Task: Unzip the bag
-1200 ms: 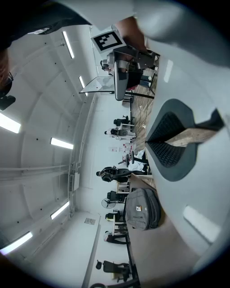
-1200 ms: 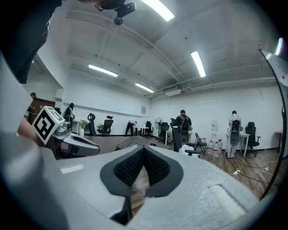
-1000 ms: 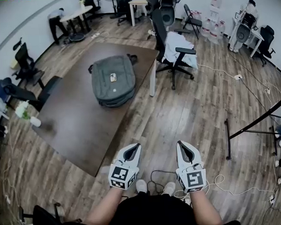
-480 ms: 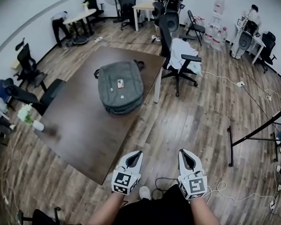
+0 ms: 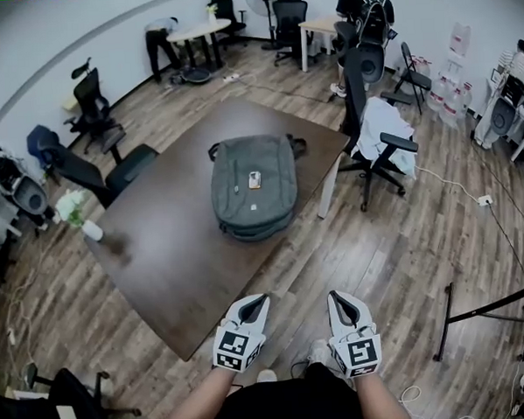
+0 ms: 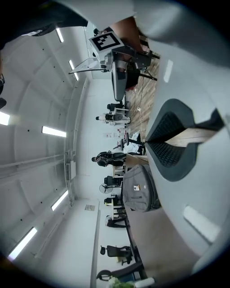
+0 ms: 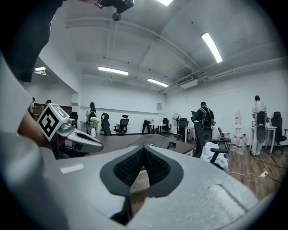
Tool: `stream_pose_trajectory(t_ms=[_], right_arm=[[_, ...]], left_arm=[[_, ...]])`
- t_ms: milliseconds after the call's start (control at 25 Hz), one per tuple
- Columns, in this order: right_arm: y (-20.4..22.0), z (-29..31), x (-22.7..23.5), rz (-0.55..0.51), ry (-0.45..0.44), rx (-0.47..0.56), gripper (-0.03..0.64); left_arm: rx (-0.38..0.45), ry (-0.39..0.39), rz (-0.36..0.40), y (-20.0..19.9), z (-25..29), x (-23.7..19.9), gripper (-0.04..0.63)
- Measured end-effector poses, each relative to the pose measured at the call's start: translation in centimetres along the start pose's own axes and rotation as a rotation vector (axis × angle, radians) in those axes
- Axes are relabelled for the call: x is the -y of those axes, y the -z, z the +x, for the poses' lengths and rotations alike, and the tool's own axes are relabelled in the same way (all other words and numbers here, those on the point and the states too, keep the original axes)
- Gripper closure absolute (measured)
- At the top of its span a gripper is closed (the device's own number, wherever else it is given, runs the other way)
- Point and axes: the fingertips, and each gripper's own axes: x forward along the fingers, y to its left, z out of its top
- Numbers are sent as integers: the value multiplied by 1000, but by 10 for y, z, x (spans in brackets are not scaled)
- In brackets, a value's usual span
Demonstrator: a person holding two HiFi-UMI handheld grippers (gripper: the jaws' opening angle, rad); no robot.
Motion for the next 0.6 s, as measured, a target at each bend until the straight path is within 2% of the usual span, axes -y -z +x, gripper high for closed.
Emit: stream_pose_trajectory(t_ms=[320,600], right_arm=[[-7,48,44,5,-178,16,614],[-8,78,56,5,-310,15,614]], left_arm=[[-5,-167,-43,-9,44,-22,578],[-4,-287,-81,-12,55,-36,578]])
